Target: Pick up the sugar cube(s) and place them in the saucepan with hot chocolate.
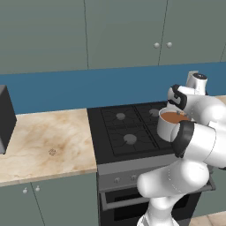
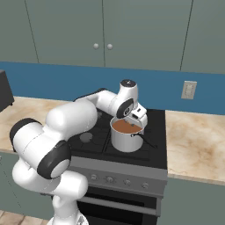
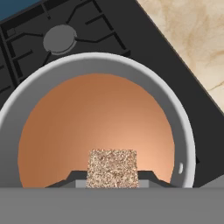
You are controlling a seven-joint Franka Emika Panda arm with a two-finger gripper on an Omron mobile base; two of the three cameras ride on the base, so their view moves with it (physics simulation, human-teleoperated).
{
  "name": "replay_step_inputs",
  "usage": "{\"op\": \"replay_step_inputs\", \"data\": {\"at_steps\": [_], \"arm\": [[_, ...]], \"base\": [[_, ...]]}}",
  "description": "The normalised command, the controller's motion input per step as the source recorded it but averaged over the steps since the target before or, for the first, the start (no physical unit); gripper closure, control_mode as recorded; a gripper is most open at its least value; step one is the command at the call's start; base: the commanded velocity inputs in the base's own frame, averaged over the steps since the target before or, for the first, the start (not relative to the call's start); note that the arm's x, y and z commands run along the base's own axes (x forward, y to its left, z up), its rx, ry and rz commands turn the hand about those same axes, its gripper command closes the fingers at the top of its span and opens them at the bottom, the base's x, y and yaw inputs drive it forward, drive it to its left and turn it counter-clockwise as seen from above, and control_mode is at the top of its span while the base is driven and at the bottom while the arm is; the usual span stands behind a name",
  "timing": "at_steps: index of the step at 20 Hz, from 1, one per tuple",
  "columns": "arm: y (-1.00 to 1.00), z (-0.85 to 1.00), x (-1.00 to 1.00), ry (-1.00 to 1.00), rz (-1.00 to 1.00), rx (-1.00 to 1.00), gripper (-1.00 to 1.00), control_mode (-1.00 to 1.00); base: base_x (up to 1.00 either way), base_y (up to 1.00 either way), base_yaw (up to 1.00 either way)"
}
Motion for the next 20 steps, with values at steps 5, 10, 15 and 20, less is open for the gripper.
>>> {"op": "replay_step_inputs", "data": {"at_steps": [5,10,15,20], "arm": [[0.0,0.0,0.0,0.0,0.0,0.0,-1.0,-1.0],[0.0,0.0,0.0,0.0,0.0,0.0,-1.0,-1.0],[0.0,0.0,-0.14,-0.13,0.0,0.0,-1.0,-1.0],[0.03,0.19,-0.36,-0.3,0.0,-0.11,-1.0,-1.0]], "base": [[0.0,0.0,0.0],[0.0,0.0,0.0],[0.0,0.0,0.0],[0.0,0.0,0.0]]}}
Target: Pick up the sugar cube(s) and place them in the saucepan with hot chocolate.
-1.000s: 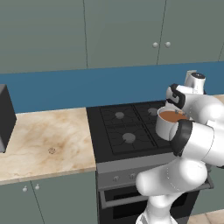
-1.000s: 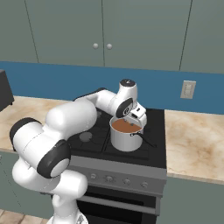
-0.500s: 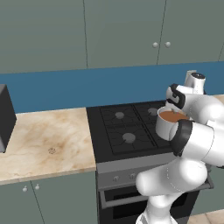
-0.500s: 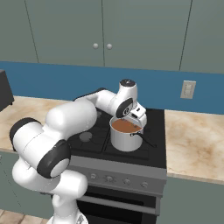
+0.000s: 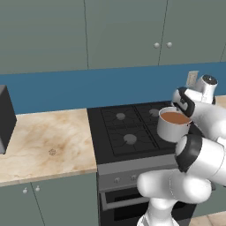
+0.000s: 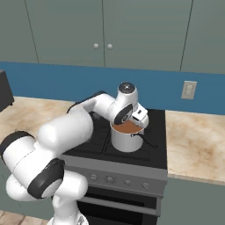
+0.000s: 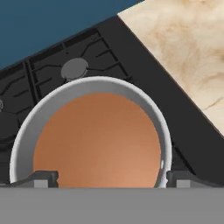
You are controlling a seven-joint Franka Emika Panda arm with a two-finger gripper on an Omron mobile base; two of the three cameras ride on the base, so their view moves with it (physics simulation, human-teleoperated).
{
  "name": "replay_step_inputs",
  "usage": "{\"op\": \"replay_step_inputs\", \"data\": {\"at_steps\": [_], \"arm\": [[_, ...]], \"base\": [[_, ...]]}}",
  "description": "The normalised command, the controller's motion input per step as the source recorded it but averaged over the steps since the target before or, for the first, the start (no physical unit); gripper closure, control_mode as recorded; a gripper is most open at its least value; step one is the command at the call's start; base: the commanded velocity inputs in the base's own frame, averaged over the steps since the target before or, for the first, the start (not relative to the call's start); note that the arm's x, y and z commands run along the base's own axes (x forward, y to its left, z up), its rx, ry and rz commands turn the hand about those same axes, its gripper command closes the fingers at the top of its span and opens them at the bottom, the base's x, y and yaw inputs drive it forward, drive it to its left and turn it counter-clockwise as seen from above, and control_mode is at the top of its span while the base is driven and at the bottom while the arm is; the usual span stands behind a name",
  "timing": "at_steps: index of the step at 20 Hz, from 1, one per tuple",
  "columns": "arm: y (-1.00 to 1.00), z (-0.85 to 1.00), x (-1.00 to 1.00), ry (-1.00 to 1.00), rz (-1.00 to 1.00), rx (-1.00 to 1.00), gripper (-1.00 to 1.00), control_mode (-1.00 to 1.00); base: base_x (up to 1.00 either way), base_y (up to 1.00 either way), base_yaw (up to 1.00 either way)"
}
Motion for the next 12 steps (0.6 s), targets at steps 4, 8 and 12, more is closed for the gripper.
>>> {"op": "replay_step_inputs", "data": {"at_steps": [4,8,12], "arm": [[0.26,0.59,-0.29,-0.24,0.0,-0.24,-1.0,-1.0],[0.46,0.7,-0.18,-0.06,0.19,-0.04,-1.0,-1.0],[0.62,0.66,-0.31,0.02,0.24,0.08,-1.0,-1.0]], "base": [[0.0,0.0,0.0],[0.0,0.0,0.0],[0.0,0.0,0.0]]}}
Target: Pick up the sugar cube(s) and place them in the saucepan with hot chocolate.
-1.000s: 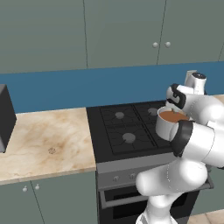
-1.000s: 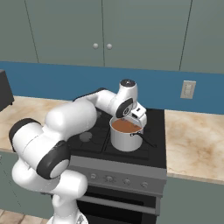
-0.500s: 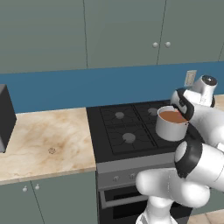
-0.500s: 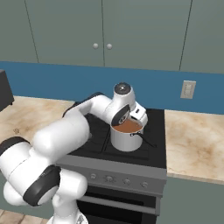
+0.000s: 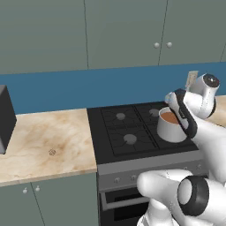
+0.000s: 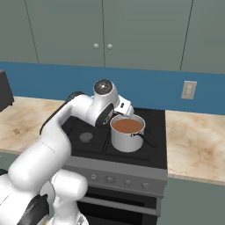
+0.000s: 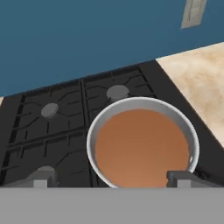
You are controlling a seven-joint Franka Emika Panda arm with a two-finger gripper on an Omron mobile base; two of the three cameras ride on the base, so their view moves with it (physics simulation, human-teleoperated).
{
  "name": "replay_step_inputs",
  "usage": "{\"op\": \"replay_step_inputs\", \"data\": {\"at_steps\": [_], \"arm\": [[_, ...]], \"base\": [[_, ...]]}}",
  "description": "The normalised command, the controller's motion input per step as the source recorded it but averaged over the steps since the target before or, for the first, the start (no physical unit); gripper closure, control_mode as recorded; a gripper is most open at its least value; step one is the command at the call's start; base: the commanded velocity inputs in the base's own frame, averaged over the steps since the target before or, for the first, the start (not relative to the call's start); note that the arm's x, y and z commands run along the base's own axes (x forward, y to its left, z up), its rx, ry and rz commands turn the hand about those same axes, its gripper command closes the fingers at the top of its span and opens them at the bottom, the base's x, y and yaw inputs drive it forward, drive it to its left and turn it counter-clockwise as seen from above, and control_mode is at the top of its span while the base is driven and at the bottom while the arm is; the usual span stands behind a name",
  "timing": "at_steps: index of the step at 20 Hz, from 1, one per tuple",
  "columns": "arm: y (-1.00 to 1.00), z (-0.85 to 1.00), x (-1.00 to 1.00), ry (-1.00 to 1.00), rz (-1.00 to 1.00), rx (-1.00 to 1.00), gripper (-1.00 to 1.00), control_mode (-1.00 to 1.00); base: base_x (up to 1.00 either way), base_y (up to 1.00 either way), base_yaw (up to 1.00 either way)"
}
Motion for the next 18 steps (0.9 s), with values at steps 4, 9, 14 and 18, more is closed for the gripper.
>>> {"op": "replay_step_inputs", "data": {"at_steps": [4,9,14,18], "arm": [[0.74,0.19,-0.5,0.0,0.22,-0.01,-1.0,-1.0],[0.99,0.09,-0.3,0.05,0.25,-0.09,-1.0,-1.0],[1.0,0.0,-0.41,0.0,0.23,-0.03,-1.0,-1.0],[1.0,0.0,-0.44,0.0,0.21,0.0,-1.0,-1.0]], "base": [[0.0,0.0,0.0],[0.0,0.0,0.0],[0.0,0.0,0.0],[0.0,0.0,0.0]]}}
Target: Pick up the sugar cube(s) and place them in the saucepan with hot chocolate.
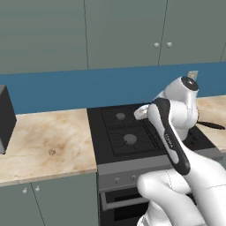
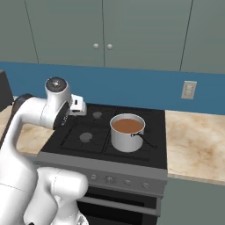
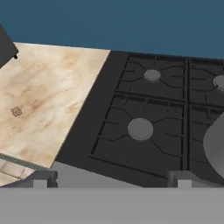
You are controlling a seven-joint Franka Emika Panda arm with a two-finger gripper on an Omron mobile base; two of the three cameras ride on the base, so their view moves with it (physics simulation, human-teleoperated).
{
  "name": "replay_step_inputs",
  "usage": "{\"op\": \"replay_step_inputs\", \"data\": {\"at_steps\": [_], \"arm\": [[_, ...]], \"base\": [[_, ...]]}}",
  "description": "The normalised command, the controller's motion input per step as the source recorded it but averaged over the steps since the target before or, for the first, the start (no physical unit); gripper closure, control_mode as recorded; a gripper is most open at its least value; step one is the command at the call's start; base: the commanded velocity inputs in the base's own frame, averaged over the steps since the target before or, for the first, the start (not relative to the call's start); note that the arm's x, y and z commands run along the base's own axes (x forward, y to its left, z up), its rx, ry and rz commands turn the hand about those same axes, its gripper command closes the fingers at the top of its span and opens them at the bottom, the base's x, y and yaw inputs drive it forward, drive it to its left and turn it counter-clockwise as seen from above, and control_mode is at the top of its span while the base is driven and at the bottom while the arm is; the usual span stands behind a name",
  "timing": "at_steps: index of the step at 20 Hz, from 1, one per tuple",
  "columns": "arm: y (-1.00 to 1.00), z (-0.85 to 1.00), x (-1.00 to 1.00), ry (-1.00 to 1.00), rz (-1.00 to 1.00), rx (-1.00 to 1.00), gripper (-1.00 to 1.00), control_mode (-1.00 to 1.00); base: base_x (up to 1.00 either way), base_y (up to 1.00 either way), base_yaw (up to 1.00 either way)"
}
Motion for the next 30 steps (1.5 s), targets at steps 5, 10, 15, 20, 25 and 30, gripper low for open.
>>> {"op": "replay_step_inputs", "data": {"at_steps": [5,10,15,20,25,30], "arm": [[1.0,0.0,-0.34,0.0,0.19,-0.01,-1.0,-1.0],[1.0,0.0,-0.26,0.05,0.16,-0.09,-1.0,-1.0],[1.0,0.0,-0.2,0.13,0.16,-0.16,-1.0,-1.0],[1.0,-0.02,-0.03,0.26,0.06,-0.2,-1.0,-1.0],[0.89,-0.39,0.0,0.24,0.0,-0.21,-1.0,-1.0],[0.54,-0.66,0.3,0.04,0.0,-0.13,-1.0,-1.0]], "base": [[0.0,0.0,0.0],[0.0,0.0,0.0],[0.0,0.0,0.0],[0.0,0.0,0.0],[0.0,0.0,0.0],[0.0,0.0,0.0]]}}
